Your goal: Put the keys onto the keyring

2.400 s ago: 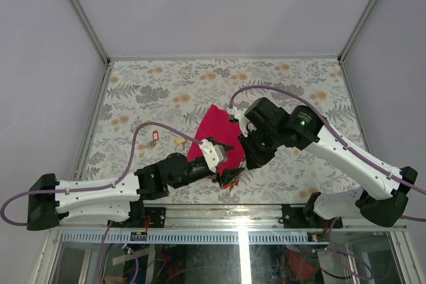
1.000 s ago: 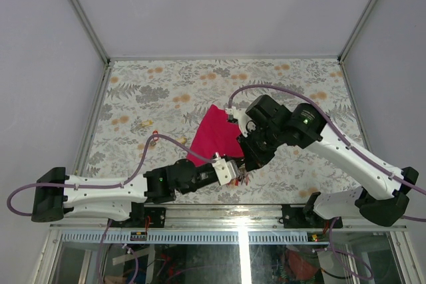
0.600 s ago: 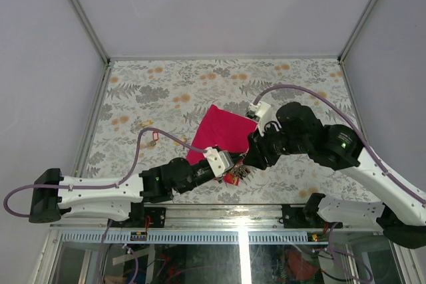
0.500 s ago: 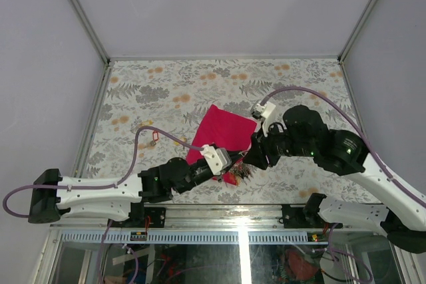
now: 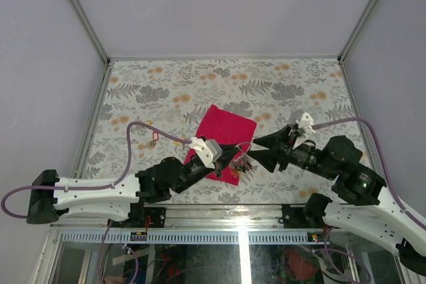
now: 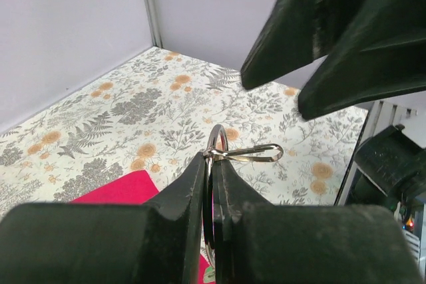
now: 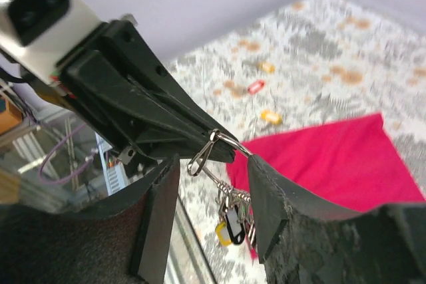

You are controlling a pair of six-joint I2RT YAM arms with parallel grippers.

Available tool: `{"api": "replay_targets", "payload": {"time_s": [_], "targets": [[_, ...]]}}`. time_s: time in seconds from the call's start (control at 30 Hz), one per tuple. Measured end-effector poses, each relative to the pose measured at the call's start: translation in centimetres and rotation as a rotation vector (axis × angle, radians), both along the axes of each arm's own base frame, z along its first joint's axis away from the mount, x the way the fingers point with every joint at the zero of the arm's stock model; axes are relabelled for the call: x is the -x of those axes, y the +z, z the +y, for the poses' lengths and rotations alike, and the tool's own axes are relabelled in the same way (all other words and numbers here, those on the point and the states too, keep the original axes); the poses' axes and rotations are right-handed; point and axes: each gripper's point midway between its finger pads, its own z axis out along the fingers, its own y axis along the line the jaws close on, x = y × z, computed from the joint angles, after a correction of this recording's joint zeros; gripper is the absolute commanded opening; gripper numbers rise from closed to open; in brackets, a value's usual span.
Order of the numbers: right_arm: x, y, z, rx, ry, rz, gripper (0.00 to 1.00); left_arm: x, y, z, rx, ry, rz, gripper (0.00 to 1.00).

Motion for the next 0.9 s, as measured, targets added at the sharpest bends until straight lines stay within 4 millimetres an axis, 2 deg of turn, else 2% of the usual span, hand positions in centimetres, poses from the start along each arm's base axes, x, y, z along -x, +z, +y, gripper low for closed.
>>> {"api": "replay_targets", "payload": {"time_s": [0.1, 0.2, 0.4, 0.6, 0.9], "targets": [[0.2, 1.9, -0.5, -0.117, 0.003, -0.128, 0.54, -0.4, 0.5, 0.3, 0.030, 0.030, 0.013, 0.00], [0.3, 2.7, -0.6, -0.191, 0.009, -0.229, 0.54, -0.9, 0.7, 0.7, 0.050, 0.066, 0.025, 0.00], [-0.4, 2.4, 0.6, -0.181, 0.029, -0.324, 0.51, -1.8, 0.8, 1.3, 0.064, 0.127, 0.039, 0.00], [-1.3, 1.2, 2.0, -0.123, 0.050, -0.343, 0.45, -2.2, 0.6, 1.7, 0.063, 0.160, 0.045, 0.00], [-1.6, 0.3, 2.7, -0.082, 0.071, -0.349, 0.35, -2.4, 0.6, 1.8, 0.062, 0.173, 0.047, 0.00]]}}
